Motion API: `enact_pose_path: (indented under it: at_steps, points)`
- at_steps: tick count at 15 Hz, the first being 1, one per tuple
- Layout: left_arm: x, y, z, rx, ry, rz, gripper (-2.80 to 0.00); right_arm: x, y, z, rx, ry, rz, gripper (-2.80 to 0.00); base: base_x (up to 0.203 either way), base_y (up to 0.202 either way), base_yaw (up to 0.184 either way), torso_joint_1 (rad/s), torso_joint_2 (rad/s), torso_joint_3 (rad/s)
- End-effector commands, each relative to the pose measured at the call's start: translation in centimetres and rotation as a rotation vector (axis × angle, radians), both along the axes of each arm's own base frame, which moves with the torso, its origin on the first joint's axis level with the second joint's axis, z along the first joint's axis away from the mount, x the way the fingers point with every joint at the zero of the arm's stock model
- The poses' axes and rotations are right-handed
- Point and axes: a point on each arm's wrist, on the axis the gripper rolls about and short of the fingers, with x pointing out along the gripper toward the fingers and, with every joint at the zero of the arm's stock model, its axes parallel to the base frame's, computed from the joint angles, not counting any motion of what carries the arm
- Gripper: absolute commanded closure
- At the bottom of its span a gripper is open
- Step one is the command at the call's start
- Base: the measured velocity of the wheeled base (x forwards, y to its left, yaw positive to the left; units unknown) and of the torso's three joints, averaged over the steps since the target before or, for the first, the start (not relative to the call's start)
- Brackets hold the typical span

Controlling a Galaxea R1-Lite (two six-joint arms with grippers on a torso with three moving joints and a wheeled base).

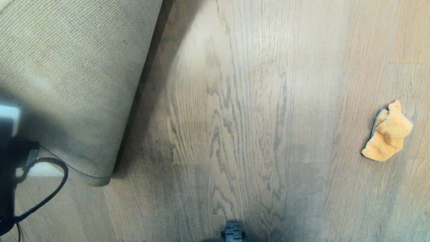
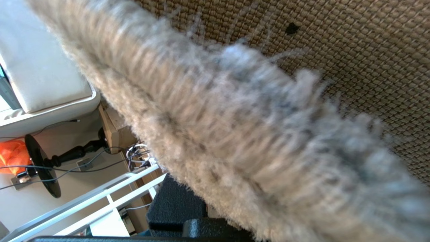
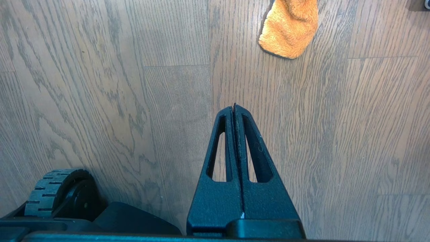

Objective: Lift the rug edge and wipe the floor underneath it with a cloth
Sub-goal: Put down the rag

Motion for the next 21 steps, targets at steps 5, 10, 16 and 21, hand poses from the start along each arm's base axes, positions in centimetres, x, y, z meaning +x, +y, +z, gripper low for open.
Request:
enact_pose_path:
  at_steps: [5,10,16,21]
  points:
    - [-0.1,-0.1,0.8,-0.002,-0.066,0.005,0.0,0.0,0.0,0.0,0.0,0.001,0.0,0.0,0.0,0.0,0.0,0.0,0.0,0.0]
    - [0.0,-0.3,1.1,-0.003,-0.079,-0.007,-2.8,0.0,0.0,0.0,0.0,0.001,0.0,0.0,0.0,0.0,0.0,0.0,0.0,0.0]
    - [0.2,-0.6,1.5,-0.014,-0.105,-0.03,-2.8,0.0,0.0,0.0,0.0,0.001,0.001,0.0,0.0,0.0,0.0,0.0,0.0,0.0]
    - [0.2,-0.9,1.8,-0.042,-0.144,-0.062,-2.8,0.0,0.0,0.0,0.0,0.001,0.0,0.0,0.0,0.0,0.0,0.0,0.0,0.0]
